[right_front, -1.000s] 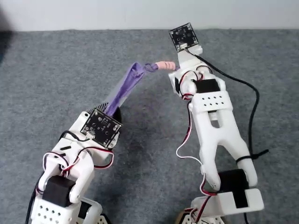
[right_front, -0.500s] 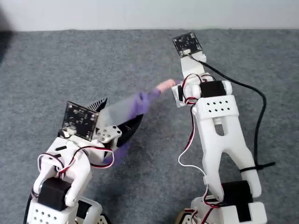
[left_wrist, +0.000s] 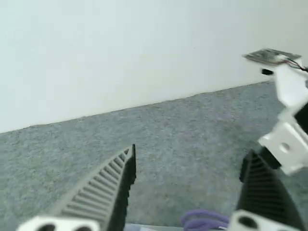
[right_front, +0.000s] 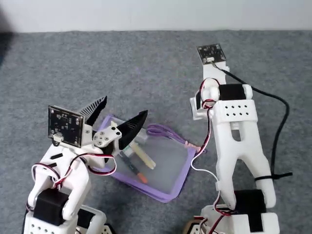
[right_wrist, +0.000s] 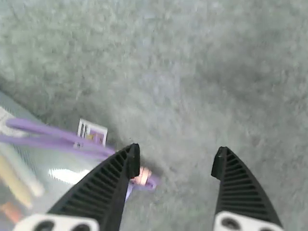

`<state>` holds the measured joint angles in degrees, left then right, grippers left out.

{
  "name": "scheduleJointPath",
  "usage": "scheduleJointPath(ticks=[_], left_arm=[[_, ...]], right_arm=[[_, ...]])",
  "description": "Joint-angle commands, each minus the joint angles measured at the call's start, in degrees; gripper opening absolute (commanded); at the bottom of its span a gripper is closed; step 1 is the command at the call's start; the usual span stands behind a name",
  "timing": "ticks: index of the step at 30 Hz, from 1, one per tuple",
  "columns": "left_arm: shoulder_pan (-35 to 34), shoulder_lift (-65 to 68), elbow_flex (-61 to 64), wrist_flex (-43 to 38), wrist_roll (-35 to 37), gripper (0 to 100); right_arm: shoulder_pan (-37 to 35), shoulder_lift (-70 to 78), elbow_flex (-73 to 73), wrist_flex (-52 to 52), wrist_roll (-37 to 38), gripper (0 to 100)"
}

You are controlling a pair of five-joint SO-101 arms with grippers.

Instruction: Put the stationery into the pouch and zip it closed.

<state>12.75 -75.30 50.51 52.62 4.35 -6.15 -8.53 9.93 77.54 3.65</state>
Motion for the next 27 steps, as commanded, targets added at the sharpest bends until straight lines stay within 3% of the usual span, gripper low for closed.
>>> scheduleJointPath(ticks=[1, 7, 11, 16, 18, 27], left_arm=[[-4.04, -0.53, -3.3, -0.09, 0.7, 26], [-10.02, -0.62, -5.41, 1.49, 0.35, 1], [-10.9, -0.62, -5.32, 5.54, 0.35, 1], [-10.9, -0.62, -5.58, 10.81, 0.7, 1], [-10.9, -0.62, -5.49, 12.04, 0.79, 1], [-10.55, -5.45, -4.88, 16.09, 0.62, 1]], right_arm=[[0.13, -6.81, -3.16, 3.82, -4.04, 25.3], [-2.33, -16.13, -2.9, 11.38, -5.8, 25.2], [-2.42, -21.76, -2.73, 14.11, -8.09, 21.2], [-2.15, -26.68, -2.73, 18.59, -8.88, 0.0], [-2.15, -28.53, -2.73, 20.44, -11.52, 4.2], [-2.15, -40.75, 2.2, 24.04, -18.11, 0.8]])
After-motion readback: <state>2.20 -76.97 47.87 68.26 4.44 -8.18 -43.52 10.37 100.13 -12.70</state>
